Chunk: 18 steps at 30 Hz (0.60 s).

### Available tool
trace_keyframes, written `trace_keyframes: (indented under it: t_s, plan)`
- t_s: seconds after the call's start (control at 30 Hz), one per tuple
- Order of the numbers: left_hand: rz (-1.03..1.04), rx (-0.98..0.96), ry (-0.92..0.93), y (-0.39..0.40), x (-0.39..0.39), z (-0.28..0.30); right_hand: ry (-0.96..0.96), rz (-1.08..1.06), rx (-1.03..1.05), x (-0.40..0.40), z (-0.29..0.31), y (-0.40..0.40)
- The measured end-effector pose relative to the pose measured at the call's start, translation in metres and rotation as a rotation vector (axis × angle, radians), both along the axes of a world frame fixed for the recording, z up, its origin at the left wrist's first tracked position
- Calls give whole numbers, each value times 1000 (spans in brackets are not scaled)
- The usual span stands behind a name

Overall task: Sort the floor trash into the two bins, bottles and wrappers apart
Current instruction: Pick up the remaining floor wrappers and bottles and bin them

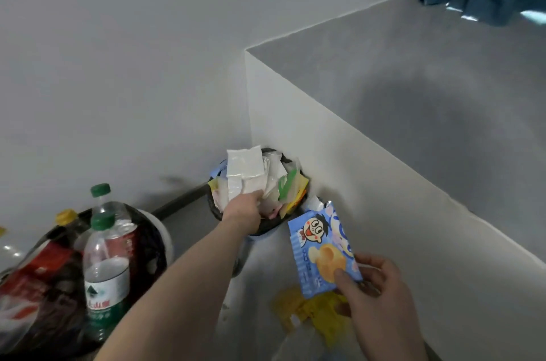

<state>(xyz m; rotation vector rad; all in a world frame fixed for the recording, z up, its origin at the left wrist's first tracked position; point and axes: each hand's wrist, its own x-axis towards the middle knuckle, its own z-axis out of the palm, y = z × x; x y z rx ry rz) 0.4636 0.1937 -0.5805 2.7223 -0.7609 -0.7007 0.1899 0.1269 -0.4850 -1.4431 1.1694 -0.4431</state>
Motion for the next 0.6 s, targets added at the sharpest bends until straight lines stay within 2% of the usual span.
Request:
trace_keyframes:
  t_s: [0.17, 0.3, 0.5, 0.6]
  plan:
    - [-109, 97, 104, 5, 1, 1, -15, 41, 11, 15, -1, -1]
    - [-137, 21, 24, 25, 7, 11, -35, 17, 55, 43, 3, 0]
    - [-95, -128, 18, 65, 4, 15, -94, 85, -3, 162, 10, -18]
    - [-8, -208, 28, 83, -5, 16, -3, 143, -55, 219, -14, -26]
